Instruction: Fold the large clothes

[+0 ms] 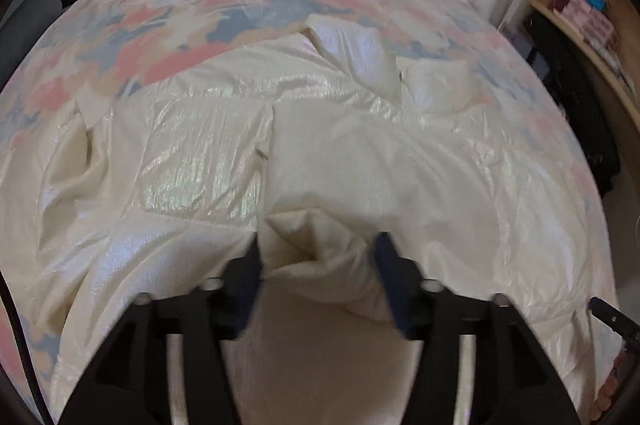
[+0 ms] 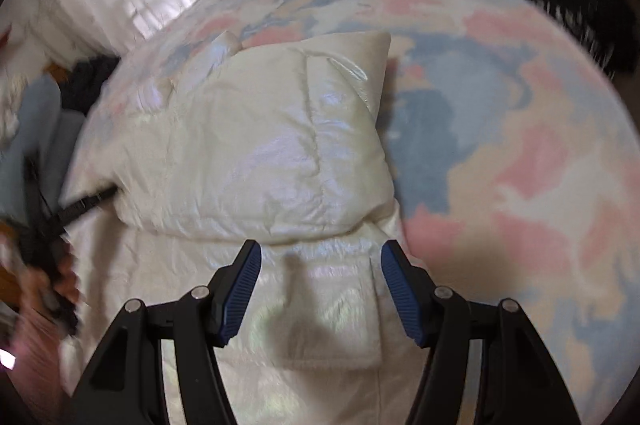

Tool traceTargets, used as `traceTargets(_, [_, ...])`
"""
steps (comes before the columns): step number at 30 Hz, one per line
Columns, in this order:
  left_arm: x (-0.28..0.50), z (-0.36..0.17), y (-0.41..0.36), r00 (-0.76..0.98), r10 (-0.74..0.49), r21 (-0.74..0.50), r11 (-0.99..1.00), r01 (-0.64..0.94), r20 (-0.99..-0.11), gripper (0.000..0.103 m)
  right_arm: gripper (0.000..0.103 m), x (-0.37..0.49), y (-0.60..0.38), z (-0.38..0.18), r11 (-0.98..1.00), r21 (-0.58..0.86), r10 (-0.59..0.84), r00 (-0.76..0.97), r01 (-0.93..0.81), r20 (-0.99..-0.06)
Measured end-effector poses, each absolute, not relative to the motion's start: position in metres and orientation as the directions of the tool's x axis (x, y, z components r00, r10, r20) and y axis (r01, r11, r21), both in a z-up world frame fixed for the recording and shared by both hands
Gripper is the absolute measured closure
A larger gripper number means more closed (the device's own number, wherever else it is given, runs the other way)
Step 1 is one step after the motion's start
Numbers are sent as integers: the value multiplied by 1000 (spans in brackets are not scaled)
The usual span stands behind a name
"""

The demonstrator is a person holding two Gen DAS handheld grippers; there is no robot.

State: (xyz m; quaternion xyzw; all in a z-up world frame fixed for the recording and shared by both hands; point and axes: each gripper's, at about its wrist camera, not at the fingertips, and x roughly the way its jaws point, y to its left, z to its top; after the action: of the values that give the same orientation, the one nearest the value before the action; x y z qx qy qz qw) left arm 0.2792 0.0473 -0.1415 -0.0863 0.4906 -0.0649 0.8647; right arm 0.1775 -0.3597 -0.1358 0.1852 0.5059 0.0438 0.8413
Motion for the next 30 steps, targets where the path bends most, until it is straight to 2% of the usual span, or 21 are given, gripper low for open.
traceTargets(4, [278,-134,38,565,-224,-209,974,92,-794,38,40,193,-376,-140,881,448,318,509,153,-800])
traceTargets(10, [305,-159,49,445,-229,-272,962,-34,-866,39,40,220,-388,-168,837,504,347,504,214,-791])
traceTargets(11, [308,-163,52,428,-241,-289,956,-49,-871,54,40,222,-390,-172,829,515,357,502,217,-787])
traceTargets(12, [310,-165,53,425,-260,-309,950,-49,-867,63,41,224,-390,-176,820,529,371,502,218,-782])
traceTargets(13, [309,-163,52,433,-260,-304,952,-35,-863,72,44,225,-390,-176,820,530,374,499,215,-782])
traceTargets(14, [307,-159,51,452,-246,-287,958,-23,-857,82,54,225,-389,-175,828,522,369,503,204,-782])
traceTargets(15, [304,-154,49,483,-227,-263,965,-8,-846,87,73,224,-387,-170,839,512,364,511,185,-779])
traceTargets(16, [302,-150,48,502,-218,-252,968,1,-837,88,81,222,-384,-164,850,501,356,522,163,-775])
traceTargets(18, [298,-147,49,532,-209,-245,969,2,-821,89,85,215,-379,-147,874,469,318,578,128,-751])
traceTargets(20, [297,-156,50,520,-196,-233,972,-7,-831,89,85,210,-378,-140,883,455,295,619,113,-728])
traceTargets(24, [295,-168,49,507,-184,-214,977,-2,-842,85,82,220,-369,-170,915,374,246,528,150,-813])
traceTargets(26, [292,-163,49,508,-165,-194,981,-3,-845,71,78,221,-370,-167,919,364,240,516,153,-822])
traceTargets(27, [292,-160,50,506,-163,-190,982,-2,-847,66,72,221,-371,-162,916,368,244,504,161,-828])
traceTargets(28, [291,-154,51,508,-178,-199,980,13,-843,55,62,222,-372,-159,913,373,251,495,164,-832])
traceTargets(29, [289,-150,54,516,-186,-206,978,19,-836,47,57,222,-373,-153,910,382,261,490,163,-831])
traceTargets(30, [289,-144,58,531,-190,-212,977,19,-826,44,51,221,-375,-145,905,394,271,499,158,-823])
